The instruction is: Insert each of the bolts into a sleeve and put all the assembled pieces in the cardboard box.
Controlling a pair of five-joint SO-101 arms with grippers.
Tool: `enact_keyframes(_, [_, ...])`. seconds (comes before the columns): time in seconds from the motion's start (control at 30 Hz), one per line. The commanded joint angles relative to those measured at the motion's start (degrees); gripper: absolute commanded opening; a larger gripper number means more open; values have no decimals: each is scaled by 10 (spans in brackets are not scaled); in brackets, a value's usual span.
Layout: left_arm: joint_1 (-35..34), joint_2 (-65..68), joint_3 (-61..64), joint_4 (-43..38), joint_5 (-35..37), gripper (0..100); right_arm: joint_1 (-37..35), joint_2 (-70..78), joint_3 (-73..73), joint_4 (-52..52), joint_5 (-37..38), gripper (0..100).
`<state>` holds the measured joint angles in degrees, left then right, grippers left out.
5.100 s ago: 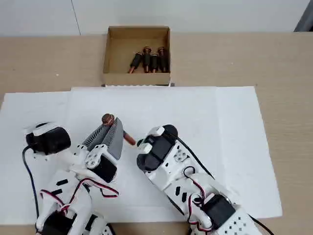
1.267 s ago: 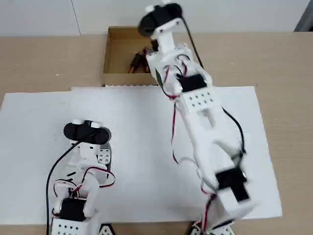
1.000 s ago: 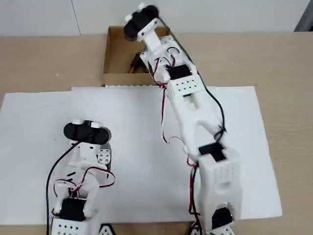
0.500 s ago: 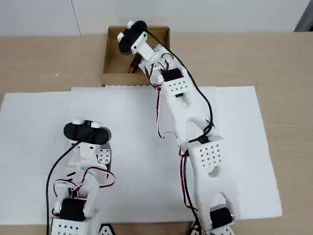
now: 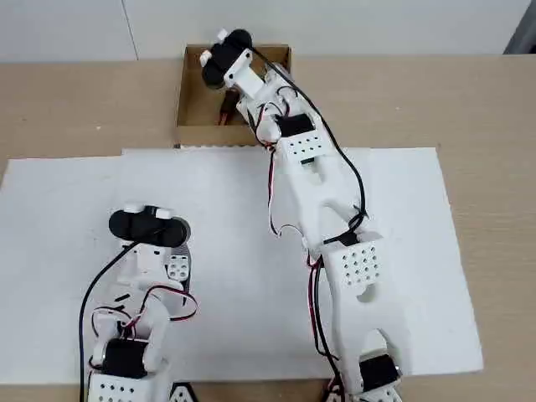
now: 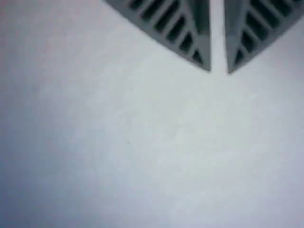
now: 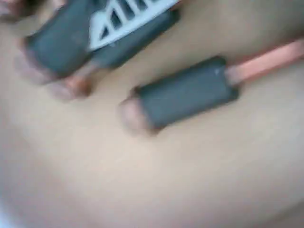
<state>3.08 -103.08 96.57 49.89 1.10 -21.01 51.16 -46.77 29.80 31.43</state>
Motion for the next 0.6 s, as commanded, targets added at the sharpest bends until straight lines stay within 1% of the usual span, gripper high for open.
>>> enact_keyframes(0.0, [-2,-4,-2,1,-1,6,10,-17,-76,22,6,110])
enact_keyframes(0.07, [-2,-4,-2,1,-1,6,12,-17,-123,69,5,13])
enact_keyframes(0.1, [-2,-4,-2,1,-1,6,12,-17,-149,97,4,0])
enact_keyframes(0.13, [-2,-4,-2,1,-1,6,13,-17,-172,125,3,17])
enact_keyframes(0.2, [-2,-4,-2,1,-1,6,13,-17,-226,180,3,2])
enact_keyframes(0.57, [1,-4,-2,1,0,6,17,-12,-487,451,3,2])
